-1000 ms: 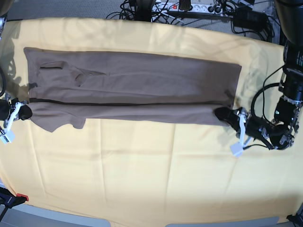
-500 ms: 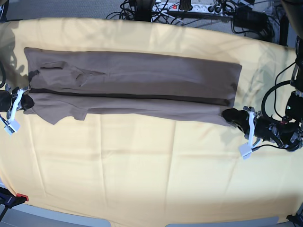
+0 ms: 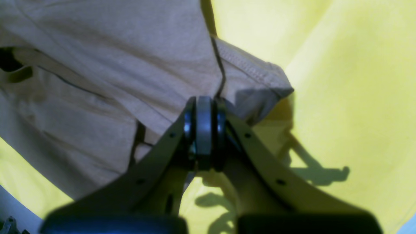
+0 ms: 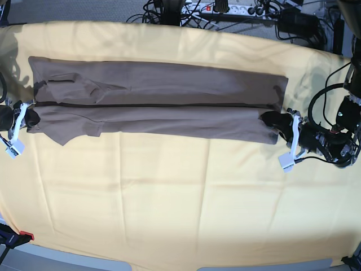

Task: Fold the T-shirt properly
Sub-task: 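Lower the folded hem onto the shirt and open both grippers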

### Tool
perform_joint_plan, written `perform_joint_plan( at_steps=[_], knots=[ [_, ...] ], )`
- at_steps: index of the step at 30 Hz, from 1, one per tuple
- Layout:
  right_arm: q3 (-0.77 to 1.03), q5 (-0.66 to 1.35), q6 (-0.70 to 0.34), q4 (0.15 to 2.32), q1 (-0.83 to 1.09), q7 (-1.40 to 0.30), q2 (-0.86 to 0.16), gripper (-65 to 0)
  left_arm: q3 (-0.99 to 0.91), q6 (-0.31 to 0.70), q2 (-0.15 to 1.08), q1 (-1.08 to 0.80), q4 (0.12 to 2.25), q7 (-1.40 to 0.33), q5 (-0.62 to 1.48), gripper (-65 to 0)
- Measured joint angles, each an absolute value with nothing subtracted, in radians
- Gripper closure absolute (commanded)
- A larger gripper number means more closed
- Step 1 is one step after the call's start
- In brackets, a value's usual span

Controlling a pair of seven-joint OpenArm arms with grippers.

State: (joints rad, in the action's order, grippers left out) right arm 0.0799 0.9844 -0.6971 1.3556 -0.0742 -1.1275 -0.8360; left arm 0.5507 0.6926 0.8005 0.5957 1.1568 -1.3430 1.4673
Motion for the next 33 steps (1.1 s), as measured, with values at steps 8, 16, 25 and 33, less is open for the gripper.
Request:
perform_joint_plan(
  at_steps=[8, 16, 25, 33],
  knots=[
    [0.080, 0.984, -0.697, 1.356, -0.074, -1.128, -0.836, -18.7, 0.551, 0.692, 0.801, 0.596, 1.156, -1.343, 1.467, -25.1],
    [0.080, 1.049, -0.697, 1.356, -0.075, -1.110, -0.836, -38.7, 0.551, 0.613, 0.800, 0.583, 1.155, -1.343, 1.467, -38.2],
    [0.080, 0.798, -0.666, 1.354, -0.077, -0.871, -0.757, -38.8, 0.548, 0.614, 0.801, 0.525, 1.156, -1.327, 1.479, -38.2],
    [0.080, 0.712, -0.666, 1.341, -0.078, -0.838, -0.656, -38.4, 0.548, 0.614, 0.801, 0.511, 1.156, -1.324, 1.489, -38.2]
  ],
)
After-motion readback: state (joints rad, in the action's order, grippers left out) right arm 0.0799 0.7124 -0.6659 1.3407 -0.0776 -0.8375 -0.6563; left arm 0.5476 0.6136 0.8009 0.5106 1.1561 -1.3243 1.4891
